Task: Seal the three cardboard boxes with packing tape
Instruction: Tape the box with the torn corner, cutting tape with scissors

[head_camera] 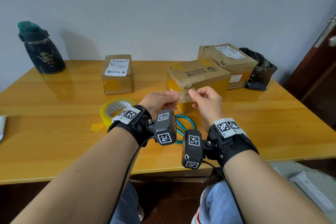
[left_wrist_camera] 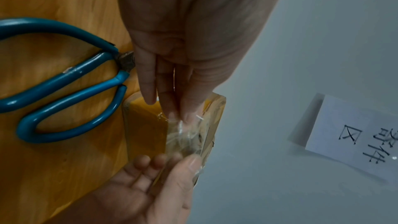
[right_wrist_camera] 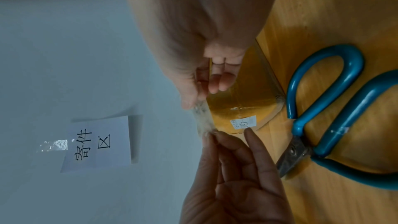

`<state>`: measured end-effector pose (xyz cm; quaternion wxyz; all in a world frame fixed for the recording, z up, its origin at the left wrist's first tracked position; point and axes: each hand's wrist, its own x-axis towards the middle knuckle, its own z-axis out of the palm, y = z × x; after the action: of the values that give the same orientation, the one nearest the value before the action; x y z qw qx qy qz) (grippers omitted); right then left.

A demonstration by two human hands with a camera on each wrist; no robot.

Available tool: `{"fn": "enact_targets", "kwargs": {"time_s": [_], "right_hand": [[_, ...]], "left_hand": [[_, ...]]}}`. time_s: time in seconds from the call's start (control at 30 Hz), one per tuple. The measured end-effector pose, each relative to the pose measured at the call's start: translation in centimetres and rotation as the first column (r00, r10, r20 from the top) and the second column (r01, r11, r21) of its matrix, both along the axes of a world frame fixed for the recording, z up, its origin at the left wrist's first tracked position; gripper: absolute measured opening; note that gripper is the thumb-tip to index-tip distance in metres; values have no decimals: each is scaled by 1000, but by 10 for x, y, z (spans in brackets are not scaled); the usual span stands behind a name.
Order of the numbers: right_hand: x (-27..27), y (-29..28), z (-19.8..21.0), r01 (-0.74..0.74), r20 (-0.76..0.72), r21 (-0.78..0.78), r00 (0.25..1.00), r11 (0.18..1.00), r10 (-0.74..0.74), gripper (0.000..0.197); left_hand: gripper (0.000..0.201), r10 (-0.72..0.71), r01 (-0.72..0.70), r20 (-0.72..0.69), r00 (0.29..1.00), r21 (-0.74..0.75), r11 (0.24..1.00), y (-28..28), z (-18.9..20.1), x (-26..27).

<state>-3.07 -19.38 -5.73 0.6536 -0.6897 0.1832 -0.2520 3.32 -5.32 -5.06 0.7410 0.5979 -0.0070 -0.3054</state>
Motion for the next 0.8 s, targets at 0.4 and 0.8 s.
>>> {"fn": "enact_targets", "kwargs": {"time_s": [0.4, 0.8], "right_hand": [[-5, -1, -6, -13, 3, 101, 1000, 995, 12, 16], [-10, -6, -14, -42, -68, 109, 996, 993, 50, 16]], "left_hand": [[26, -76, 55, -152, 986, -137, 989, 4, 8, -3], [12, -34, 9, 171, 985, 145, 989, 4, 12, 3]]}}
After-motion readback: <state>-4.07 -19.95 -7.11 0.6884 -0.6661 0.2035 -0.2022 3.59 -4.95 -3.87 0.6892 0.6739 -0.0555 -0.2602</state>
